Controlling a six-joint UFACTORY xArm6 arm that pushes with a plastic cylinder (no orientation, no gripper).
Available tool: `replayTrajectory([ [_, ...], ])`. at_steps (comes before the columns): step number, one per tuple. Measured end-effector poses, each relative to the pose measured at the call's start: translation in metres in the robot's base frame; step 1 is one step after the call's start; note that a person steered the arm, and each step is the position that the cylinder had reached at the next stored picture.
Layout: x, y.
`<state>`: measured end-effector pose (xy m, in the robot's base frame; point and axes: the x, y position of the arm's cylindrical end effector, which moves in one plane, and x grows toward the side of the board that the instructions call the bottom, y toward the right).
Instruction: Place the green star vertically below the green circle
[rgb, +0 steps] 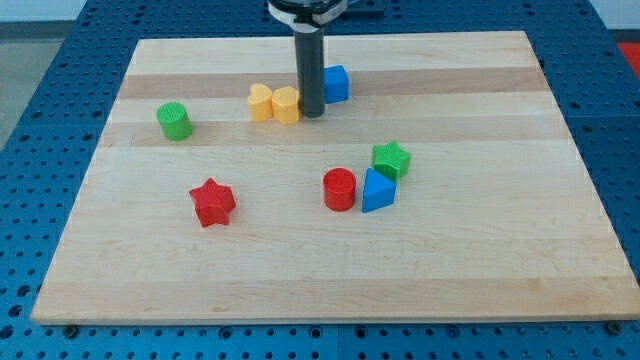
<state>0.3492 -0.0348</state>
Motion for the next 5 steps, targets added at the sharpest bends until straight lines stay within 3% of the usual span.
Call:
replayTrajectory([
  [3, 0.007, 0.020],
  [5, 0.069, 0.031],
])
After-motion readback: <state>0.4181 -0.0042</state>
